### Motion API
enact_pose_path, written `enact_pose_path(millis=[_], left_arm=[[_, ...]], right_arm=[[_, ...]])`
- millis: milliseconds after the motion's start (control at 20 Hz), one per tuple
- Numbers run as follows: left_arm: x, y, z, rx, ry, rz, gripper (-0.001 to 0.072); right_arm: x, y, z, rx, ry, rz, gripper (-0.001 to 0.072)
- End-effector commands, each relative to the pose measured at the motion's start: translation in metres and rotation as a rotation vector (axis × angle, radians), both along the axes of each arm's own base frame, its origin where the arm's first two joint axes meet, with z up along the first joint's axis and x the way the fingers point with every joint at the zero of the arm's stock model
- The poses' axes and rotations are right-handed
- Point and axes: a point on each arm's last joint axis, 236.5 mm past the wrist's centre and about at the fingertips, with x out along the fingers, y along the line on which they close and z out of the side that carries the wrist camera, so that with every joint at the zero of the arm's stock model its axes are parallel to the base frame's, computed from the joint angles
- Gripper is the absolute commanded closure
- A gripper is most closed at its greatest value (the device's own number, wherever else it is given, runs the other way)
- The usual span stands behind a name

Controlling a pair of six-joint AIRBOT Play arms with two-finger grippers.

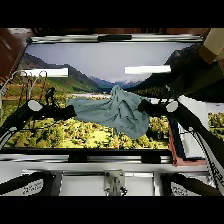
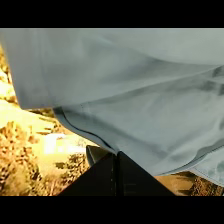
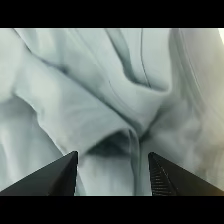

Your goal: Fold the shirts.

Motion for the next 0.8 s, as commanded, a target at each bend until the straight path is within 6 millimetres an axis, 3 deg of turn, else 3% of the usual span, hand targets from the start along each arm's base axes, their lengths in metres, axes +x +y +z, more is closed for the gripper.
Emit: enact_pose_path(millis=[0, 150, 400, 500, 750], left_arm=[[0.001, 0.000, 0.001, 0.002, -0.006, -0.005, 0.0671], [0.001, 0.000, 0.001, 0.003, -0.007, -0.007, 0.0671], [0.000, 0.000, 0.001, 0.003, -0.006, -0.009, 0.0671], [0.000, 0.000, 0.001, 0.002, -0.005, -0.009, 0.0671], [-0.002, -0.001, 0.000, 0.001, 0.001, -0.013, 0.0671]], right_arm=[[0.031, -0.014, 0.017, 0.015, -0.112, -0.107, 0.0157], [0.040, -0.035, 0.021, 0.007, -0.129, -0.157, 0.0157], [0.037, -0.075, 0.014, 0.013, -0.078, -0.229, 0.0157], [0.038, -0.077, 0.015, 0.012, -0.081, -0.233, 0.0156], [0.038, -0.058, -0.001, 0.017, -0.060, -0.211, 0.0157]])
